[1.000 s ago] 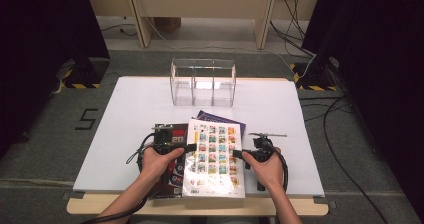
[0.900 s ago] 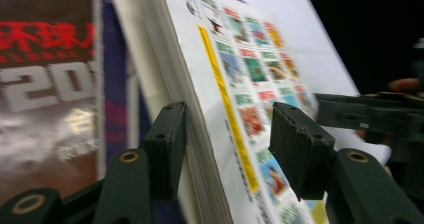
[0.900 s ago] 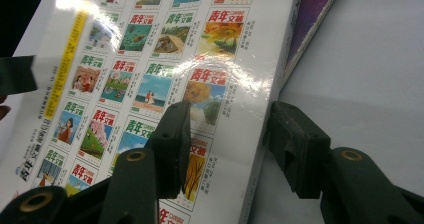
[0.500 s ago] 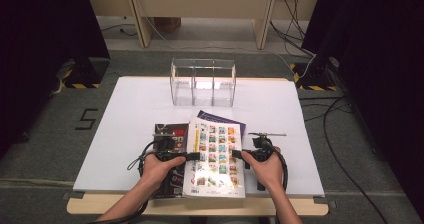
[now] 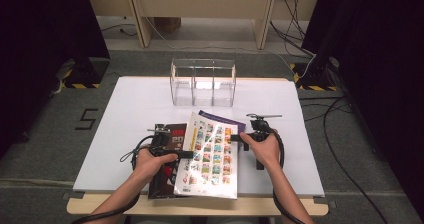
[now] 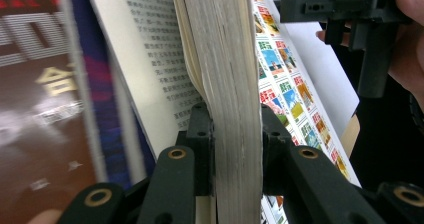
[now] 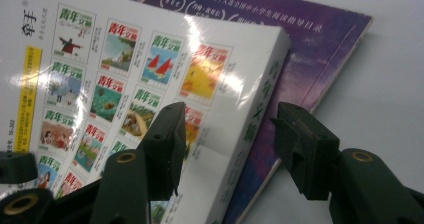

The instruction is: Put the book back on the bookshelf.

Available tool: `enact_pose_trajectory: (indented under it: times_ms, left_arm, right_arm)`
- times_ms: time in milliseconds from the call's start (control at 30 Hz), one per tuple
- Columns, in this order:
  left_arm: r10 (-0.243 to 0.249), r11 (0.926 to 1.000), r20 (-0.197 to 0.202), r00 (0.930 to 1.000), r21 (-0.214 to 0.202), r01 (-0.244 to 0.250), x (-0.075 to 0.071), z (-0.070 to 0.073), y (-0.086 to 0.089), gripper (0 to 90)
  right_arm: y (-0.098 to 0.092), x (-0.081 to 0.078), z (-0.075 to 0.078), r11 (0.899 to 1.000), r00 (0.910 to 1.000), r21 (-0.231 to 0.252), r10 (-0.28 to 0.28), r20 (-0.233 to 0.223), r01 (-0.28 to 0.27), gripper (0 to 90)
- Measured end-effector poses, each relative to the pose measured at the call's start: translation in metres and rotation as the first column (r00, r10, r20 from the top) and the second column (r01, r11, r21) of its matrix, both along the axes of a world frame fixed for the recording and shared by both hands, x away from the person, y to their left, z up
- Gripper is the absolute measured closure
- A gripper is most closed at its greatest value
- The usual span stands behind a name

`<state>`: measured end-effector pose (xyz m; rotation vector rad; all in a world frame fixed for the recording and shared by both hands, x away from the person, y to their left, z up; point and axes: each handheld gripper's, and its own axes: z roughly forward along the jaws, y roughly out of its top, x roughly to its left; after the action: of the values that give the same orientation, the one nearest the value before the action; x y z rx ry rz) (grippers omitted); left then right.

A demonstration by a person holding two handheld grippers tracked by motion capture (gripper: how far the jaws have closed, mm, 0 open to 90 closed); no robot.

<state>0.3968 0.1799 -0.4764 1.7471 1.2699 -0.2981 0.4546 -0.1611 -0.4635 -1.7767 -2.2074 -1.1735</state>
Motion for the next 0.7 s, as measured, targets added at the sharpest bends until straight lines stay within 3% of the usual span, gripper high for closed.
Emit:
enact_pose_trajectory:
  times_ms: [67,367,567,700]
  left_arm:
    - [-0.005,1.0,0.0,1.0,-0.005,0.005,0.001,-0.001,0.001,72.9]
    - [-0.005,0.9999,0.0,1.0,-0.013,0.005,0.001,-0.004,0.003,72.5]
    - [-0.005,0.9999,-0.009,0.9999,-0.011,0.005,0.002,-0.004,0.003,71.9]
    - [-0.002,0.9998,-0.009,1.0,-0.019,0.002,0.002,-0.005,0.004,71.8]
  right_arm:
    - [0.002,0.006,-0.002,1.0,1.0,0.013,-0.005,-0.005,0.005,47.0]
    - [0.011,0.035,-0.001,1.0,0.9998,-0.01,-0.001,0.018,0.001,45.0]
    - [0.011,0.041,-0.001,1.0,0.9999,-0.016,-0.002,0.011,0.002,46.9]
    - [0.01,0.044,-0.003,1.0,0.9998,0.007,-0.009,0.015,0.009,48.9]
